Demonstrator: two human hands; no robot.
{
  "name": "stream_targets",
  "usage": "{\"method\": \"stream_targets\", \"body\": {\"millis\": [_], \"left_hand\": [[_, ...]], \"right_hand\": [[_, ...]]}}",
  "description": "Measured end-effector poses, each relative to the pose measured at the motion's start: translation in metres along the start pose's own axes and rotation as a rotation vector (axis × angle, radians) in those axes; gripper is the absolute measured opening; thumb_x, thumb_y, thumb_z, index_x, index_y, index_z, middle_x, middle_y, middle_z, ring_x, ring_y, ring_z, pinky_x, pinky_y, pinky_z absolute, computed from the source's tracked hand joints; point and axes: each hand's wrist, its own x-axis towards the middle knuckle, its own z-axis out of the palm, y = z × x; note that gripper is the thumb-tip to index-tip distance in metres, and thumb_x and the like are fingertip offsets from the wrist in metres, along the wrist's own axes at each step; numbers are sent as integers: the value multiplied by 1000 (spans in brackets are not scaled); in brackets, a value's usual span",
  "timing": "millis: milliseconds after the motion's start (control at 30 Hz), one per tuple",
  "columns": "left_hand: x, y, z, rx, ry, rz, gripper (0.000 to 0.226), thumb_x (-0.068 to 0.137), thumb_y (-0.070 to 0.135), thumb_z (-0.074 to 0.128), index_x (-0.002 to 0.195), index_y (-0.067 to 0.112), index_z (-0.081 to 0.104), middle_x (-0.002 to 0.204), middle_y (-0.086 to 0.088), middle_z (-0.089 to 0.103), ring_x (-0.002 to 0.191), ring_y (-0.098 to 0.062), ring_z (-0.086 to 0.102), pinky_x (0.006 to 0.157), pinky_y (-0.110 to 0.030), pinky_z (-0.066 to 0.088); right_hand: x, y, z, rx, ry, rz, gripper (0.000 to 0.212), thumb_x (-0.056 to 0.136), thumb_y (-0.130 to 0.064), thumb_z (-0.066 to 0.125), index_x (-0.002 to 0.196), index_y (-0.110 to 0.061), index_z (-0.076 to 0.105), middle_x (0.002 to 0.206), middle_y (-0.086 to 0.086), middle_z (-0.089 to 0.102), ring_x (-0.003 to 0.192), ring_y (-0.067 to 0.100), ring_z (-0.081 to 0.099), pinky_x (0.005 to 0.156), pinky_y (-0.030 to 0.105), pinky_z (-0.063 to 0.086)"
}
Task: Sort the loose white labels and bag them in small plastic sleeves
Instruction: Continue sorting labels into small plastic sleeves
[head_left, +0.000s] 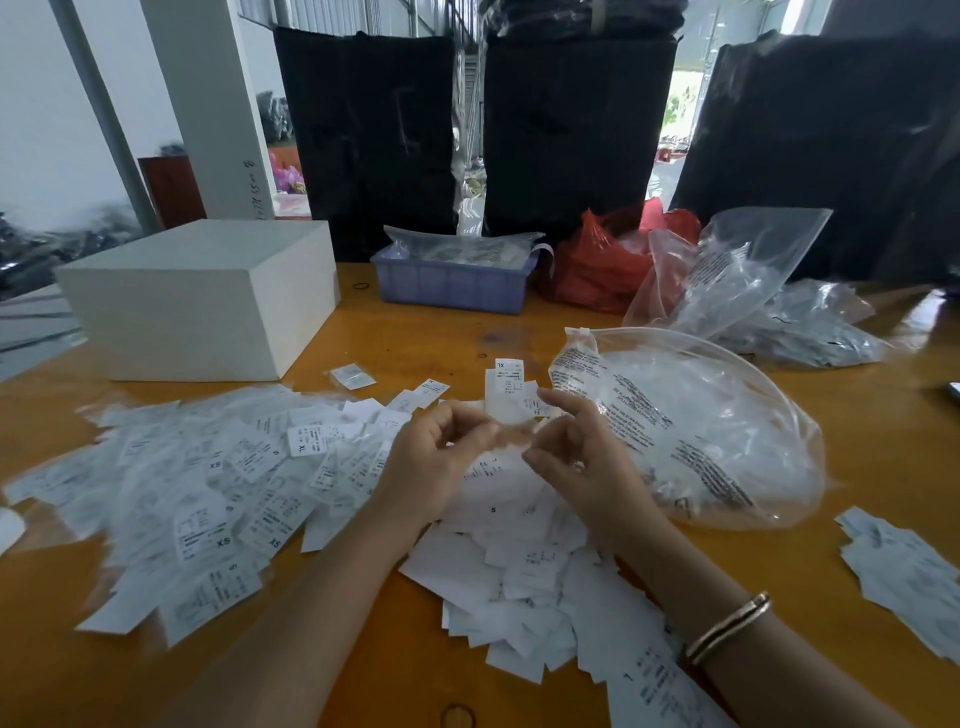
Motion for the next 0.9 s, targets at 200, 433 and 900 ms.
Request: {"method": "stream_targets", "body": {"millis": [200,433,900], "left_hand": [[3,1,-4,-70,261,-62,7,91,19,61,91,26,60,83,9,73,80,1,67,63,-7,48],[2,3,-3,-7,285,-91,9,90,33,60,86,37,66,84,15,67,81,1,61,58,-9,46],[3,4,-5,-252,227,-178,11,90,13,60,98,21,64,76,8,72,71,-6,69,60,-15,51]], "right_hand": [[2,7,6,-712,-300,-85,47,90,-54,42,134,-37,46,126,-19,47,117,4,34,102,29,15],[1,2,5,-794,-259,-286,29,95,-46,43,110,-35,65,110,-19,61,107,6,46,88,27,17],[4,6,-4,-375,10,2,31,89,-7,58,115,-24,63,97,-20,53,94,5,51,77,12,37]]}}
